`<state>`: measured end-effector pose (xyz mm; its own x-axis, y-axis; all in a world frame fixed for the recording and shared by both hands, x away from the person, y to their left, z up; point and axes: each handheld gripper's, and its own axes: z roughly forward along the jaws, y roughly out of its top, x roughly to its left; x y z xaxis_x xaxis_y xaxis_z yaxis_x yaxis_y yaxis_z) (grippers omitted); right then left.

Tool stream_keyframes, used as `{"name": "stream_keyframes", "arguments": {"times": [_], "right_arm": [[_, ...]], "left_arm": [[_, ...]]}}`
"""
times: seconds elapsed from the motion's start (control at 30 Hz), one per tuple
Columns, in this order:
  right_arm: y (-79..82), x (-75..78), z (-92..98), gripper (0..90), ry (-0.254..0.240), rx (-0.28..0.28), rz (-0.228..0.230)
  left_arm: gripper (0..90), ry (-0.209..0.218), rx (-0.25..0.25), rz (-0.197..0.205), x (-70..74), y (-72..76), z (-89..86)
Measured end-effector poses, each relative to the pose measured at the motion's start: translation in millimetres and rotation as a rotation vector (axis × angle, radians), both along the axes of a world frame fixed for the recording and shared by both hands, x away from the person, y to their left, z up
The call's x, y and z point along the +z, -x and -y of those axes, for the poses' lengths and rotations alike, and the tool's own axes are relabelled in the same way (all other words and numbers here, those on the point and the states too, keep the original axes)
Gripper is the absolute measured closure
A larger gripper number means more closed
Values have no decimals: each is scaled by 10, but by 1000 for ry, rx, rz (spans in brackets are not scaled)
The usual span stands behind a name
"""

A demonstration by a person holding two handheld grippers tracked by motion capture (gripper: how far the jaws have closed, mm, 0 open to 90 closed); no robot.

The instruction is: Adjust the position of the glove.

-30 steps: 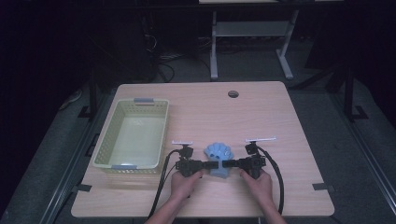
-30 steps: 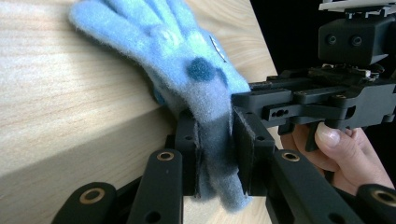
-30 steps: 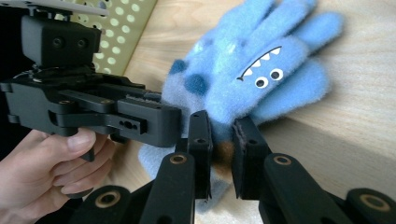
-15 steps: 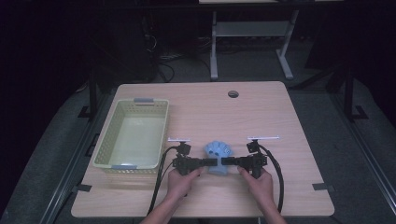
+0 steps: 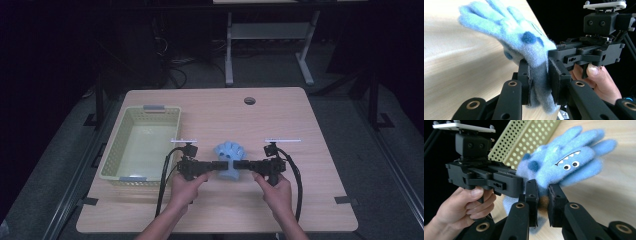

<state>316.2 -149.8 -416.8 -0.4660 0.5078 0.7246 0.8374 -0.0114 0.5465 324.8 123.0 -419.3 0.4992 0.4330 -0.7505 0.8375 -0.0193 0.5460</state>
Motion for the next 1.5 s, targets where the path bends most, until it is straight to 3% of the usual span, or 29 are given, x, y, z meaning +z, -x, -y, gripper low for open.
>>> {"name": "stream_keyframes", "arguments": {"times": [0.23,0.7,1.5], "right_arm": [[-58,169,-111,803,-1,15,23],[-202,459,-454,805,4,64,66],[-393,632,-875,805,2,128,91]], "left_arm": [[723,4,0,23,154,-32,-120],[724,35,-3,30,337,-113,-471],[724,56,32,27,488,-184,-924]]}}
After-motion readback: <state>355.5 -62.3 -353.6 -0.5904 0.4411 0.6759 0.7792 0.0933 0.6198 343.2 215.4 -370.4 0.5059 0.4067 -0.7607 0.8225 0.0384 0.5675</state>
